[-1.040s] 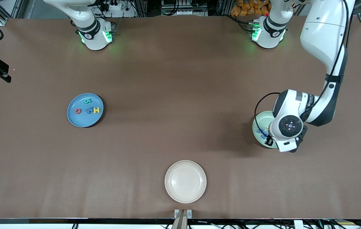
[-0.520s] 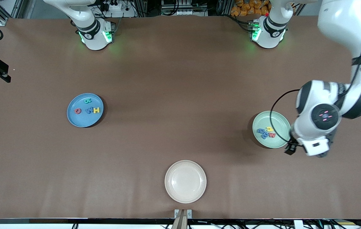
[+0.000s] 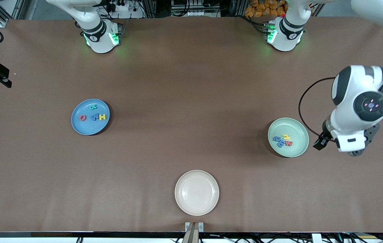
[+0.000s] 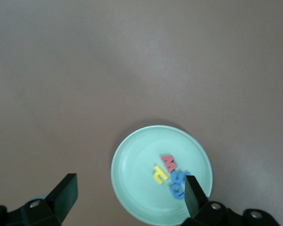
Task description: Sort uppercase to blue plate, lowercase to green plate
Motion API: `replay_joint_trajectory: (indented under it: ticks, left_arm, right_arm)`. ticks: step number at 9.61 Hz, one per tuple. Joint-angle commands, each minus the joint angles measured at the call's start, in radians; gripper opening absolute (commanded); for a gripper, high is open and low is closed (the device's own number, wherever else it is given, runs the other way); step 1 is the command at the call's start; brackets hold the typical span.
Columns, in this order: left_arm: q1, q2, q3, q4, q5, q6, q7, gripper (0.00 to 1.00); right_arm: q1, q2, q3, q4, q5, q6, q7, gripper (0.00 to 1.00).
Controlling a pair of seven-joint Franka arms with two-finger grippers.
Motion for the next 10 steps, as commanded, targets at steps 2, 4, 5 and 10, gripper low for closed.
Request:
replay_joint_trajectory:
  ticks: [2, 4, 5, 10]
  left_arm:
    - [0.044, -0.228, -0.01, -0.187, -0.09, 0.009, 0.264, 1.0]
    - [0.08, -0.324, -0.009, -0.176, -0.206, 0.004, 0.457, 1.0]
    - [0.085, -0.352, -0.009, -0.155, -0.227, 0.001, 0.57, 1.0]
    - [0.071, -0.366, -0.029, 0.065, -0.222, -0.236, 0.979, 1.0]
  right_arm:
    - [-0.021, -0.005, 0.014, -0.003, 0.018, 0.001, -0.013, 1.0]
    - [-0.021, -0.005, 0.014, -0.003, 0.018, 0.0, -0.013, 1.0]
    - [-0.021, -0.005, 0.014, -0.003, 0.018, 0.0, -0.013, 1.0]
    - [-0.023, -0.006, 0.016, -0.003, 0.015, 0.001, -0.015, 1.0]
